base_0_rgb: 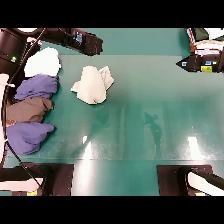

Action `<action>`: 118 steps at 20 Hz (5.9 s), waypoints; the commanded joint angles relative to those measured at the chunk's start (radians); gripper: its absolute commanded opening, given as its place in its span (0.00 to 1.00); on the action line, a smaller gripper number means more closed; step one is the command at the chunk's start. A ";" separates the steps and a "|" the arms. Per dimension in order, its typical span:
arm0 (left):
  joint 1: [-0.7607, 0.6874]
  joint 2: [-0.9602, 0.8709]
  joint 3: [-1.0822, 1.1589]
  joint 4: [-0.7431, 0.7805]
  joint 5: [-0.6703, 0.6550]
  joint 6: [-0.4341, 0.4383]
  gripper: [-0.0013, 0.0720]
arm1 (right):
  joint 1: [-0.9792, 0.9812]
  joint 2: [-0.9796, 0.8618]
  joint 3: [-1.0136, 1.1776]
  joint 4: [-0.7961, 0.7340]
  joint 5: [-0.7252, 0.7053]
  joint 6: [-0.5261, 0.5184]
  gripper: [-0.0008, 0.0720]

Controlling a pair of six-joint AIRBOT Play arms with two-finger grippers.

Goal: Fold the shirts.

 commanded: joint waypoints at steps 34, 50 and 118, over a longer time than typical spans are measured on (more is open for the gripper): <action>0.250 -0.325 -0.221 0.062 0.060 -0.106 0.87 | 0.005 -0.006 0.000 0.002 0.064 0.001 0.03; 0.182 0.128 0.174 -0.350 -0.107 0.215 0.05 | 0.004 0.359 0.001 0.008 -0.254 0.001 0.03; 0.329 0.361 -0.825 0.103 0.095 0.018 0.05 | 0.227 -0.357 0.000 0.045 0.041 0.053 0.65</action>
